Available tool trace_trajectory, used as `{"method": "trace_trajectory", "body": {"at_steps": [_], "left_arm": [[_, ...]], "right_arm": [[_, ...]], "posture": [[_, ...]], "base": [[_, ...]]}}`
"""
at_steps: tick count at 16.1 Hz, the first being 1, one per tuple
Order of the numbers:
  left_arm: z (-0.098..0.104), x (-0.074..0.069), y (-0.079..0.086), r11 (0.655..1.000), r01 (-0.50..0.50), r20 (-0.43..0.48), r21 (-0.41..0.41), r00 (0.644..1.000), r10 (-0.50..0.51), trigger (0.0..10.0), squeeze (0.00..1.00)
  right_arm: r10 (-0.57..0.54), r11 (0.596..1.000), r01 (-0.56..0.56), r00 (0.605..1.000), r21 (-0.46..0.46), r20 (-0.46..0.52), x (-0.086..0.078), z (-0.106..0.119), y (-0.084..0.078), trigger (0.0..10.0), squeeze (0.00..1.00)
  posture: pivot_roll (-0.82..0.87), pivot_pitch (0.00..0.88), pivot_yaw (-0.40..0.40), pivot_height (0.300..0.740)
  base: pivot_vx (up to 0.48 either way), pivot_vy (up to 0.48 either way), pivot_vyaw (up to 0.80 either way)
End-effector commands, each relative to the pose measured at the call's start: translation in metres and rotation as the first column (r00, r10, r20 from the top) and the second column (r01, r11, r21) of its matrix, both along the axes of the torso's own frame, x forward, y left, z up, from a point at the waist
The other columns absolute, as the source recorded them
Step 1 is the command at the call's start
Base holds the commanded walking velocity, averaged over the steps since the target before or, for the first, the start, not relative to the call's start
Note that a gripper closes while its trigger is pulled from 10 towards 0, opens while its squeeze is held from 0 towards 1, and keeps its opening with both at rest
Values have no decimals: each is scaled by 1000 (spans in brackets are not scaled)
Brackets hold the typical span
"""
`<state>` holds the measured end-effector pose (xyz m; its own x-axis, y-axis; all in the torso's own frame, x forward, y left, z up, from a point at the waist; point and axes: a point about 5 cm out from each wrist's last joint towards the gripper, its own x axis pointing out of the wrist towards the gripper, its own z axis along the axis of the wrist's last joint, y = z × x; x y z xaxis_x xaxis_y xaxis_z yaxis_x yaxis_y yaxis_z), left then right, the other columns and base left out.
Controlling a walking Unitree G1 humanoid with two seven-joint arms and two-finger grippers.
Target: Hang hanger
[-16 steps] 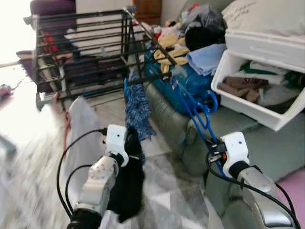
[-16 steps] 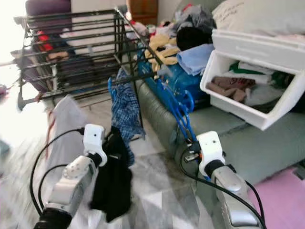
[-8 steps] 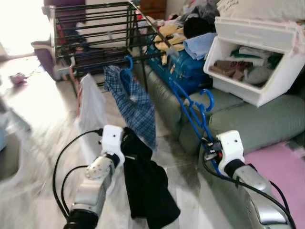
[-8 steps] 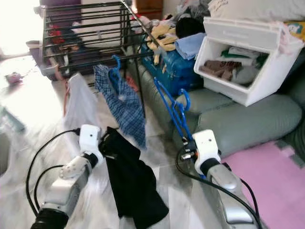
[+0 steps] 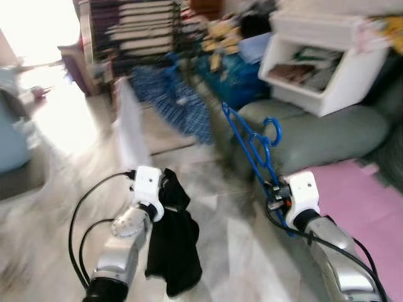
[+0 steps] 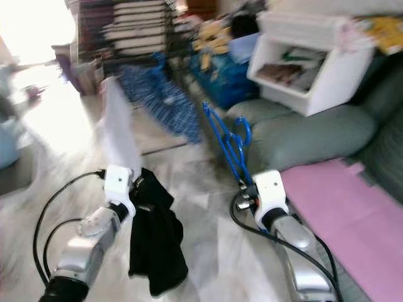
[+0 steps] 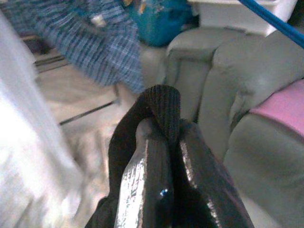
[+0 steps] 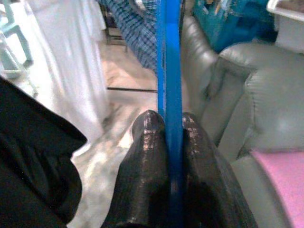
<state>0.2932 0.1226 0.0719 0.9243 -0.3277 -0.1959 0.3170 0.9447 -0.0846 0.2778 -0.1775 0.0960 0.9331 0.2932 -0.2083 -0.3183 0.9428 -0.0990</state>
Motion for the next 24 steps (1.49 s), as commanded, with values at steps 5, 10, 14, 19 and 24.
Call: {"method": "trace_trajectory", "body": {"at_steps": [5,10,14,19,24], "left_arm": [[10,4,-7,999,33,40,-2,999,-33,10000,0],[13,5,-5,1000,29,57,5,998,-30,10000,0],[28,15,2,999,39,139,14,989,-41,10000,0],[76,49,18,921,163,335,355,897,-288,10000,0],[121,78,28,853,148,408,500,829,-383,10000,0]], "right_arm": [[-20,1000,20,1000,0,8,1,2,-4,10000,0],[-15,1000,15,1000,2,4,1,1,-1,10000,0],[-13,1000,13,1000,-2,10,4,1,-1,10000,0],[100,992,-99,995,-76,16,10,7,-7,10000,0],[137,983,-129,989,-128,51,22,23,-25,10000,0]], "posture": [[-162,0,24,740],[-158,0,26,740],[-152,0,33,740],[-141,0,41,740],[-149,0,71,740]], "base": [[-358,0,-765],[-122,0,-120],[0,0,0],[0,0,0],[0,0,0]]}}
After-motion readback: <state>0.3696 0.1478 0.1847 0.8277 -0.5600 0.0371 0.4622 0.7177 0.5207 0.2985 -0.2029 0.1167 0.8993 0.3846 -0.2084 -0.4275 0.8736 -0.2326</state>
